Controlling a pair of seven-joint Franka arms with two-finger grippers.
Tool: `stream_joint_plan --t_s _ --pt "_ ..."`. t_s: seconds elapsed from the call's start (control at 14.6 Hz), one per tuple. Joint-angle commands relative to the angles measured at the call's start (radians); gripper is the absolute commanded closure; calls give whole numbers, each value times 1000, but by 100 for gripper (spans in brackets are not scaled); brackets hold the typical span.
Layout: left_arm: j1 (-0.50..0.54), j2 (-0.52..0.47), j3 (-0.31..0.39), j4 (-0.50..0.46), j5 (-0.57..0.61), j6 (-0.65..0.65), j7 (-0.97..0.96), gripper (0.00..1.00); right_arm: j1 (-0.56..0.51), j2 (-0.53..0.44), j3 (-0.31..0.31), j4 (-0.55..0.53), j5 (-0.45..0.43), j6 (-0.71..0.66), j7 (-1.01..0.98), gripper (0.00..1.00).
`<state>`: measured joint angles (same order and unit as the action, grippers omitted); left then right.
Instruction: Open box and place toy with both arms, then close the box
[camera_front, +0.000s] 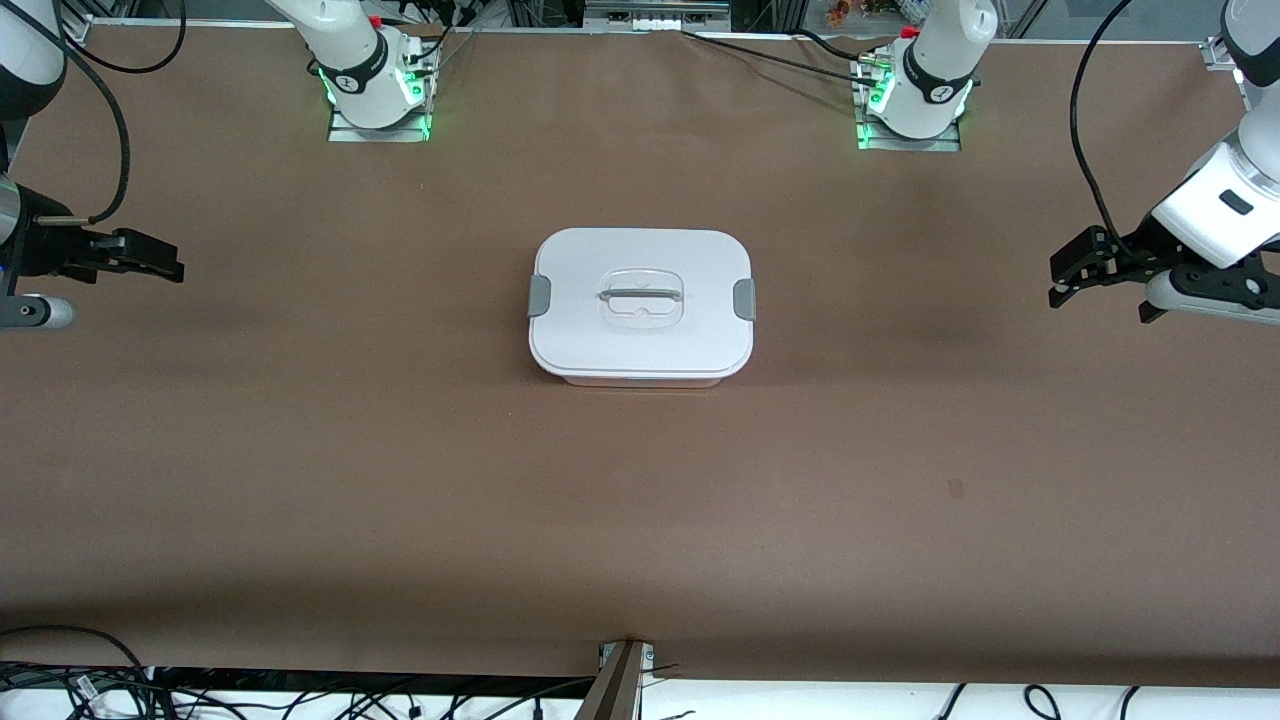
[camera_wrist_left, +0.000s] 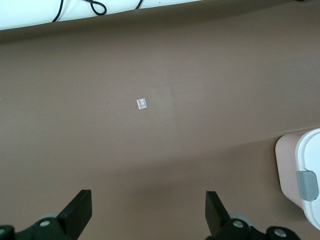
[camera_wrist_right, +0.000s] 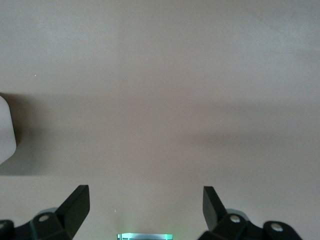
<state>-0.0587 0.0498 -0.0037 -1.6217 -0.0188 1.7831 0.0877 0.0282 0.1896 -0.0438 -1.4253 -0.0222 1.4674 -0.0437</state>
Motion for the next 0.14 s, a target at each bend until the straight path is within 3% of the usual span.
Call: stream_joint_plan --t_s 0.0,0.07 --pt "-9 13 -6 40 22 -31 -16 0 -1 8 1 23 15 -1 -1 0" --pt "-9 13 -7 37 20 -31 -14 0 -1 8 1 23 15 4 -1 0"
